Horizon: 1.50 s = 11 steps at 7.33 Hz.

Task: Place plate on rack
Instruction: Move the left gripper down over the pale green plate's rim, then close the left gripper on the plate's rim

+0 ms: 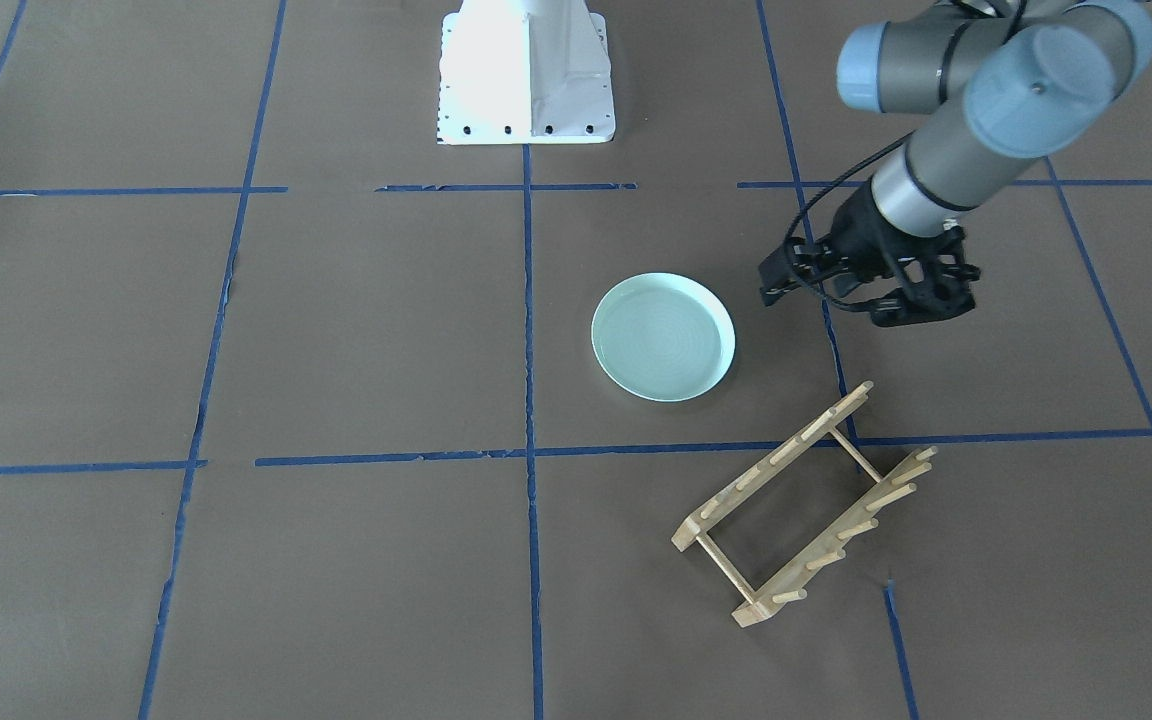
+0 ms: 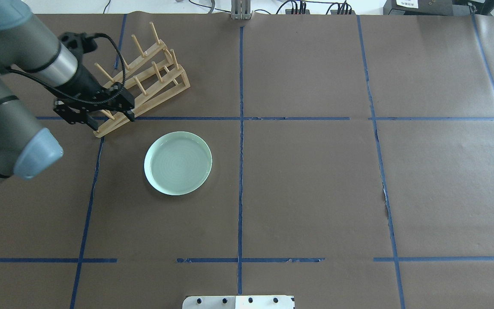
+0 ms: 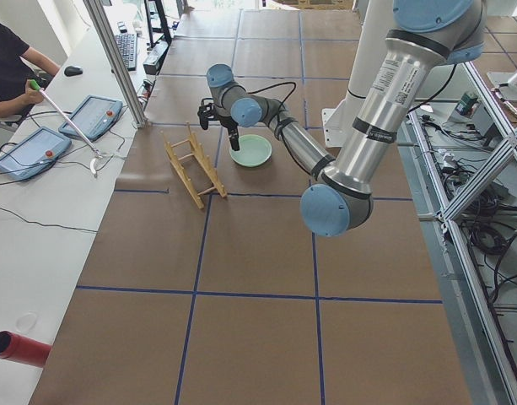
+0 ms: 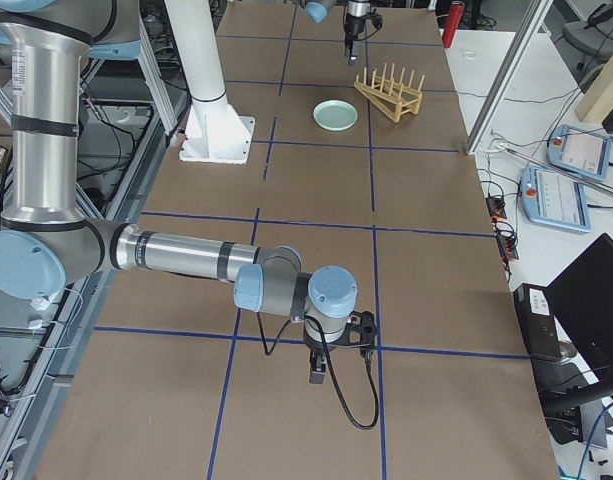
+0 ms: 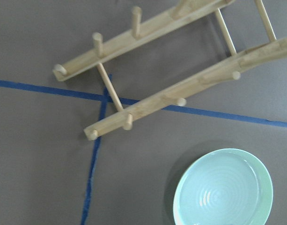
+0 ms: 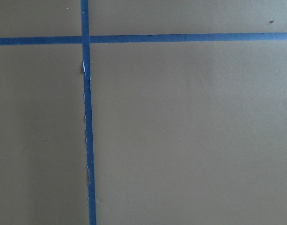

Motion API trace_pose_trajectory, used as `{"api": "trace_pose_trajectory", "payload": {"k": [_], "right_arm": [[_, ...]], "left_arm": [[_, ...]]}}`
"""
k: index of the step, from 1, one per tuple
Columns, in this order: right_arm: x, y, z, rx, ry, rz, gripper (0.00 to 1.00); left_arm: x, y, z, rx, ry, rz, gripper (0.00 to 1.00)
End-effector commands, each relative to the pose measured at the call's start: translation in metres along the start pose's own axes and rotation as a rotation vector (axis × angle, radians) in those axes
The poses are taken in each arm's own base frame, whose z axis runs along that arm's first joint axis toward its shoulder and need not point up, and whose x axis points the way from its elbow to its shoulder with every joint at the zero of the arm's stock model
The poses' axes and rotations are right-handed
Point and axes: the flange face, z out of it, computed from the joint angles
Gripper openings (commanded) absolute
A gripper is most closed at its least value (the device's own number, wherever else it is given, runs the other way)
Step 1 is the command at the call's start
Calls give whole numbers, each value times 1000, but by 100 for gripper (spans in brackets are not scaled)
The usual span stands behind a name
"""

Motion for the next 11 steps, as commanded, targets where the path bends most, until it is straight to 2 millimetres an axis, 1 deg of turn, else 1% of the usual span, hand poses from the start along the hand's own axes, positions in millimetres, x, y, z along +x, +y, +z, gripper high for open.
{"api": "trace_pose_trajectory", "payload": {"k": [1,2,3,4,5,6,7,8,11], "right_arm": [[0,0,-1,2,0,0,100],[0,0,0,-1,0,0,100],[0,0,0,0,0,-1,100],[0,0,0,1,0,-1,100],[0,0,0,1,0,-1,100],[0,0,0,1,0,-1,100],[0,0,0,1,0,-1,100],[0,0,-1,2,0,2,100],[0,0,0,1,0,-1,100]], "left_arm": [[68,15,56,-30,-5,-93,95],[97,17,90,-57,-39,-94,95],[127,12,103,2,-64,-78,95],[139,18,123,6,-90,-74,99],[154,8,135,1,-113,-91,99],[157,12,151,-13,-134,-93,99],[161,27,167,-26,-148,-91,98],[168,26,166,-2,-150,-88,95],[163,18,176,40,-170,-77,85]]}}
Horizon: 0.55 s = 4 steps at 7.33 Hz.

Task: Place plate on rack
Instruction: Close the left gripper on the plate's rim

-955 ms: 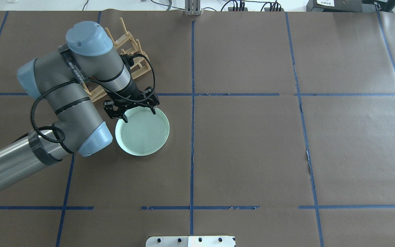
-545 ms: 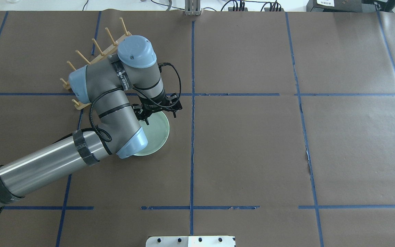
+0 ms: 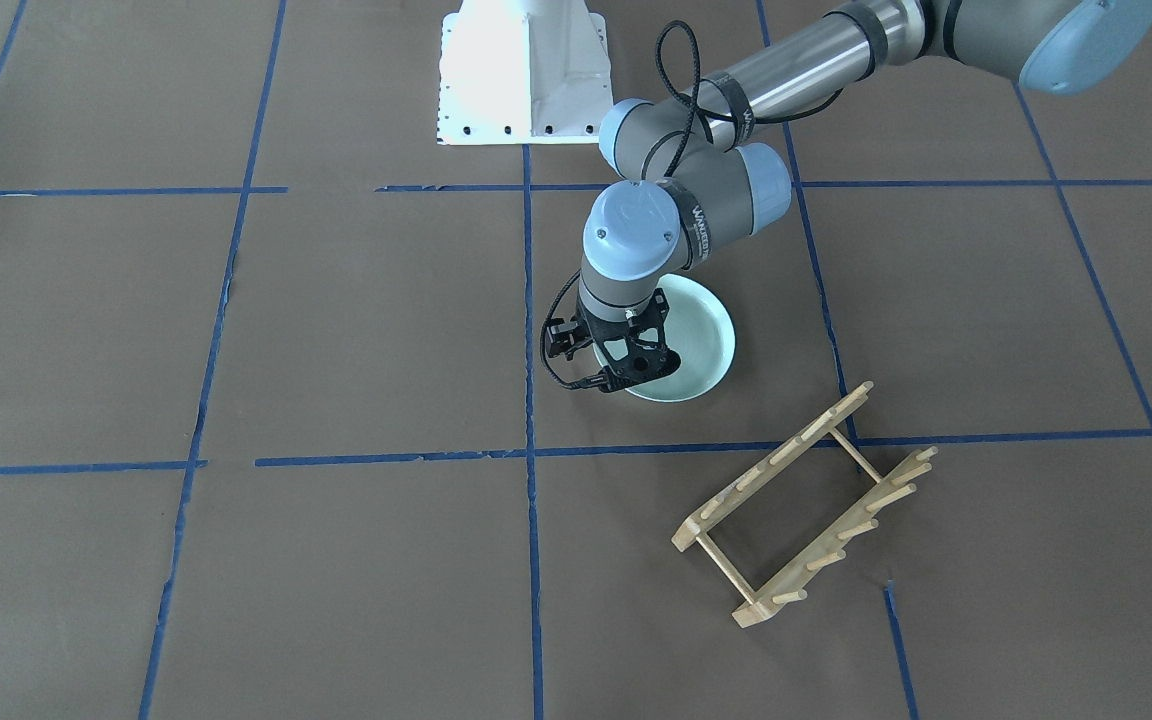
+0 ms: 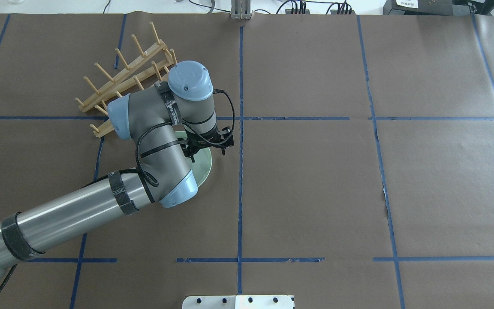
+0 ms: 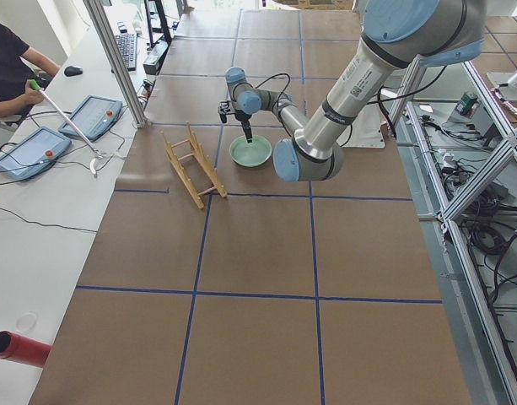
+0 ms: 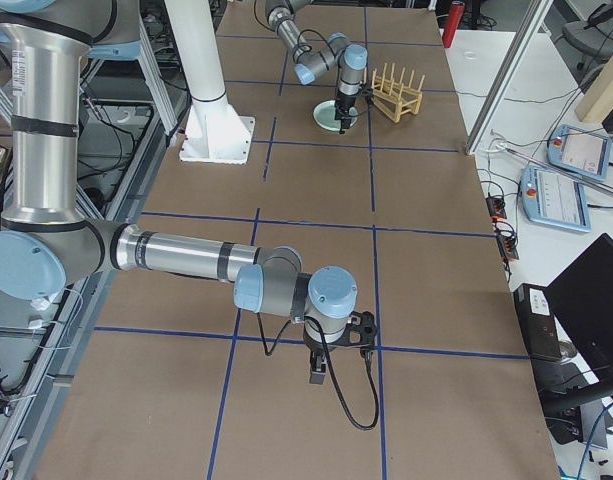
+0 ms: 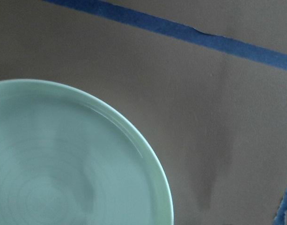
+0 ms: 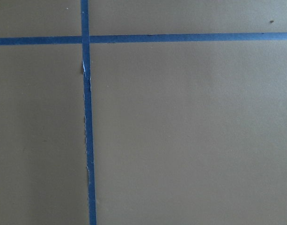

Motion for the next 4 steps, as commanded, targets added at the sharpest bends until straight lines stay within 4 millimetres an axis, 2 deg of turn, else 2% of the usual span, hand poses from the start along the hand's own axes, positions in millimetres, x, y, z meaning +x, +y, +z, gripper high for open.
{"api": "trace_pose_trajectory", "payload": {"k": [1,3,4], "right_arm": [[0,0,0,0,0,-1,100],[0,1,1,-2,0,0,100],[0,0,0,0,0,-1,100]], "left_arm": [[-1,-3,6,11,-9,1,73],[-4,-3,8,10,-14,-3,47],[-3,-3,7,10,-11,-2,11]]}}
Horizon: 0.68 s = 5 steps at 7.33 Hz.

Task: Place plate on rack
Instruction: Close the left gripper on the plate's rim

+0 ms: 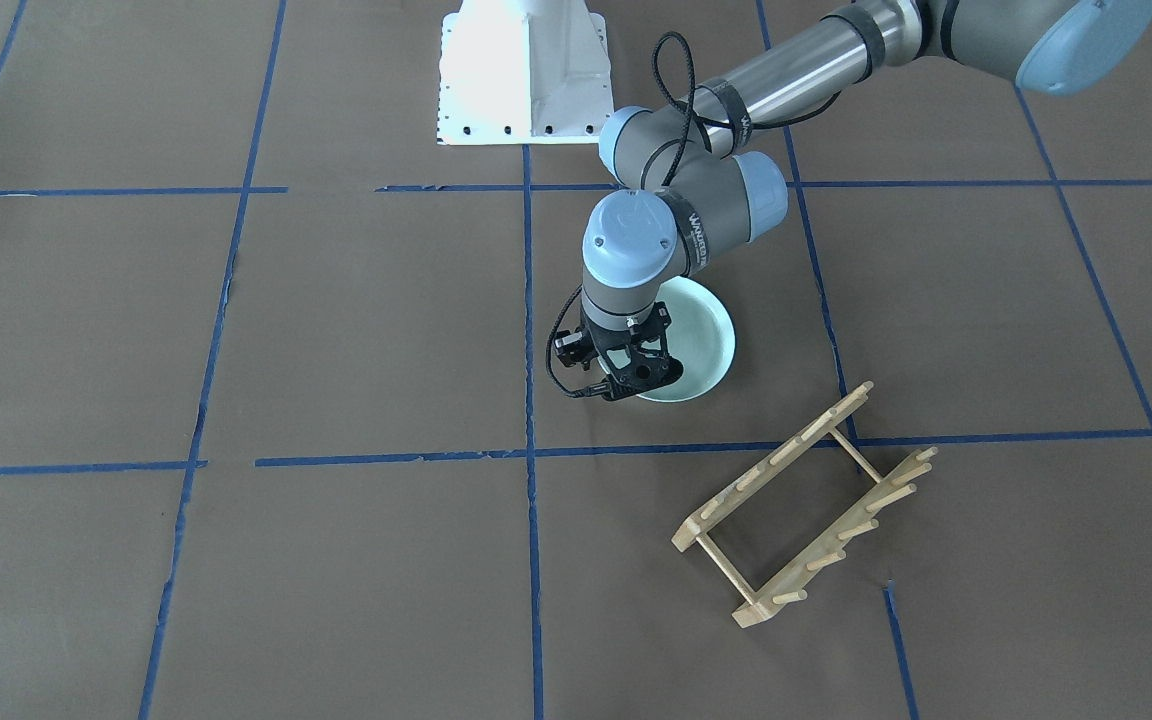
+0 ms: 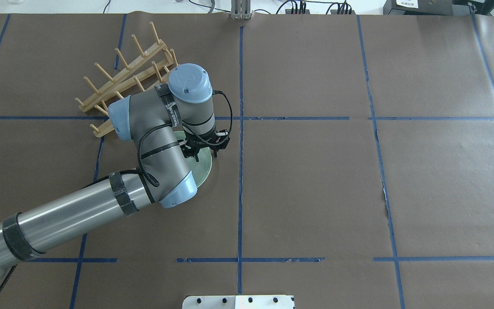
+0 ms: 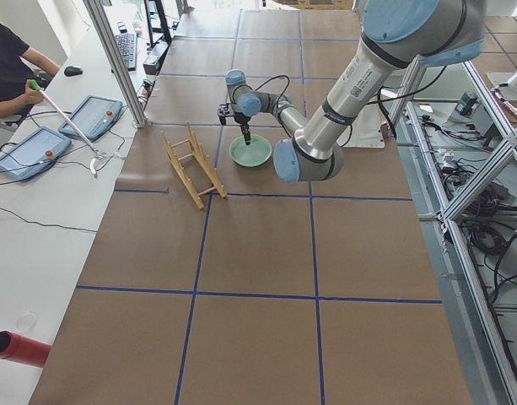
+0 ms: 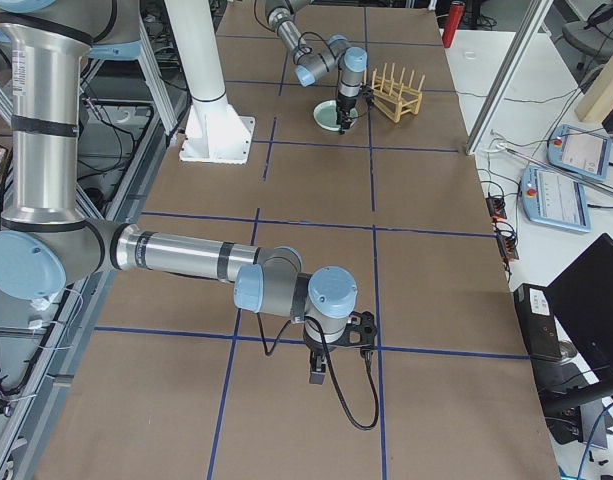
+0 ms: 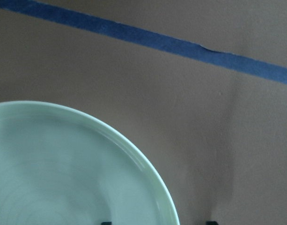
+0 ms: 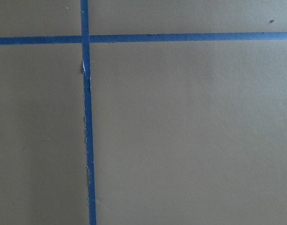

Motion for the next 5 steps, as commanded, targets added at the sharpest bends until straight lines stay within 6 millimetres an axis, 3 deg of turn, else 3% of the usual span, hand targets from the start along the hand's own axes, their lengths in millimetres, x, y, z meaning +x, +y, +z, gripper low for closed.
{"api": "trace_pose_trajectory", "payload": {"k": [1,4,5], "right_arm": [[1,1,0,0,0,1,100],[0,0,-1,1,0,0,100],[0,0,0,0,0,-1,100]], "left_arm": [[-1,0,0,0,1,0,0],[3,1,-13,5,19,-7,0],[4,-3,-46,28,67,0,0]]}}
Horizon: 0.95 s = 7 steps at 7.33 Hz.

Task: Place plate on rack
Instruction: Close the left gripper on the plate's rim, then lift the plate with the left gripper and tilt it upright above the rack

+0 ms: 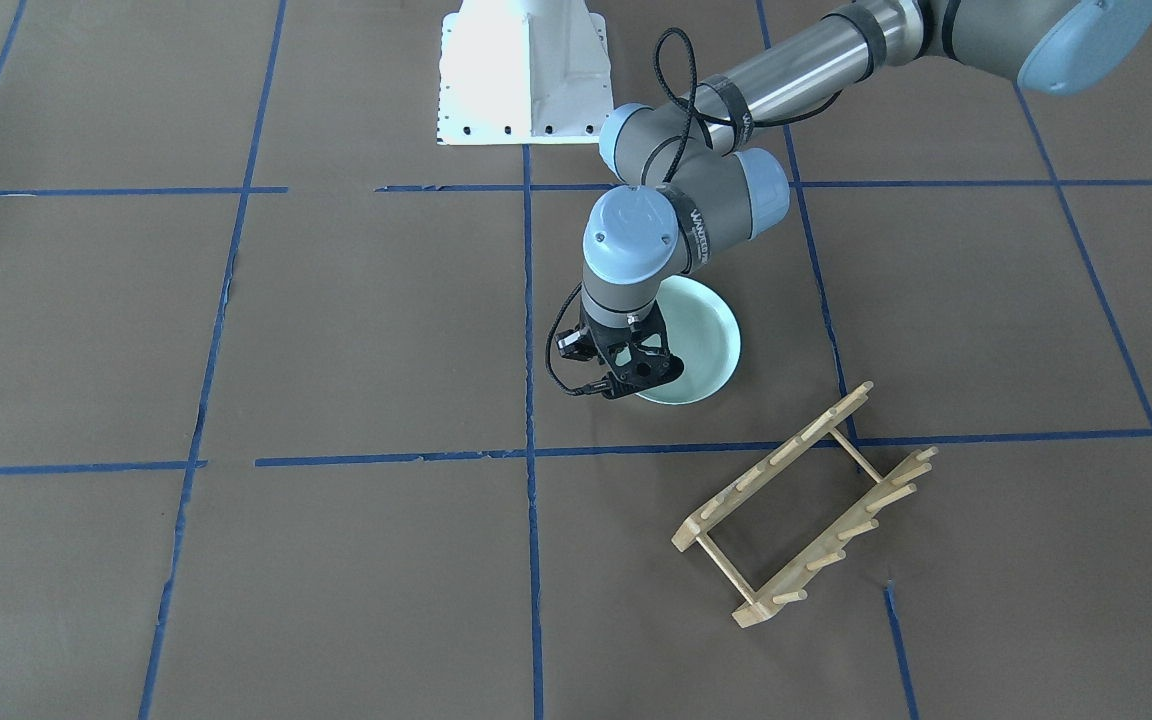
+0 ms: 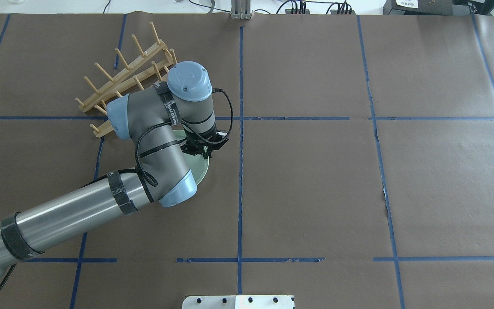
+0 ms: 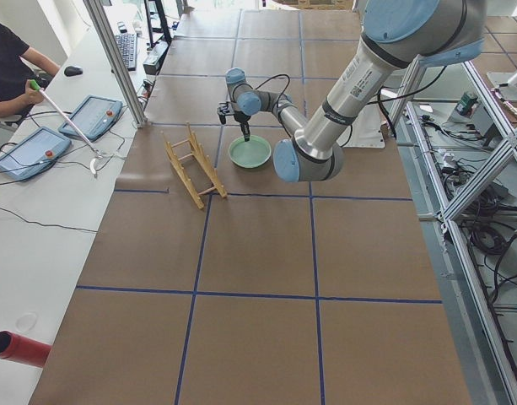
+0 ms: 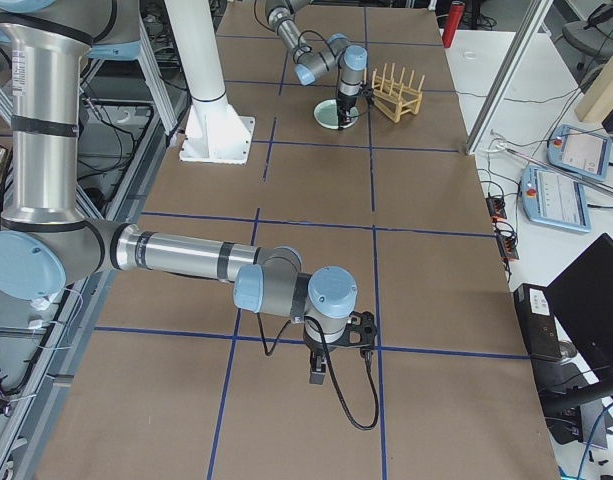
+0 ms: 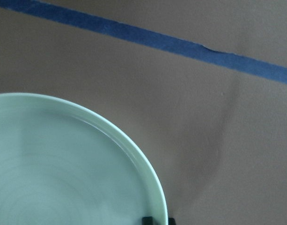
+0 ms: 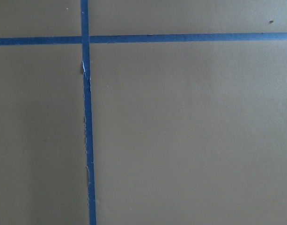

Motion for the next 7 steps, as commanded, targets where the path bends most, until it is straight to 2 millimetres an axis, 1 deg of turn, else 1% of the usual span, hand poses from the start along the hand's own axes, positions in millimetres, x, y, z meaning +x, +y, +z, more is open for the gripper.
{"api": "trace_pose_trajectory", "payload": {"k": [1,2,3,4,5,6,7], "right_arm": [[0,0,0,0,0,0,100],[0,0,0,-1,0,-1,100],[0,0,0,-1,0,-1,100],[1,0,0,-1,0,1,100],[0,0,0,-1,0,-1,100],[0,0,0,0,0,0,100],[1,1,1,-3,0,1,100]], "left_arm": [[-1,-20,-102,82,140,-3,0],[-23,-21,-166,140,244,-37,0],[-37,-25,-222,194,338,-68,0],[-46,-31,-266,229,455,-97,0],[-62,-43,-294,262,570,-139,0],[-93,-56,-312,292,723,-168,0],[-130,-63,-313,307,872,-170,0]]}}
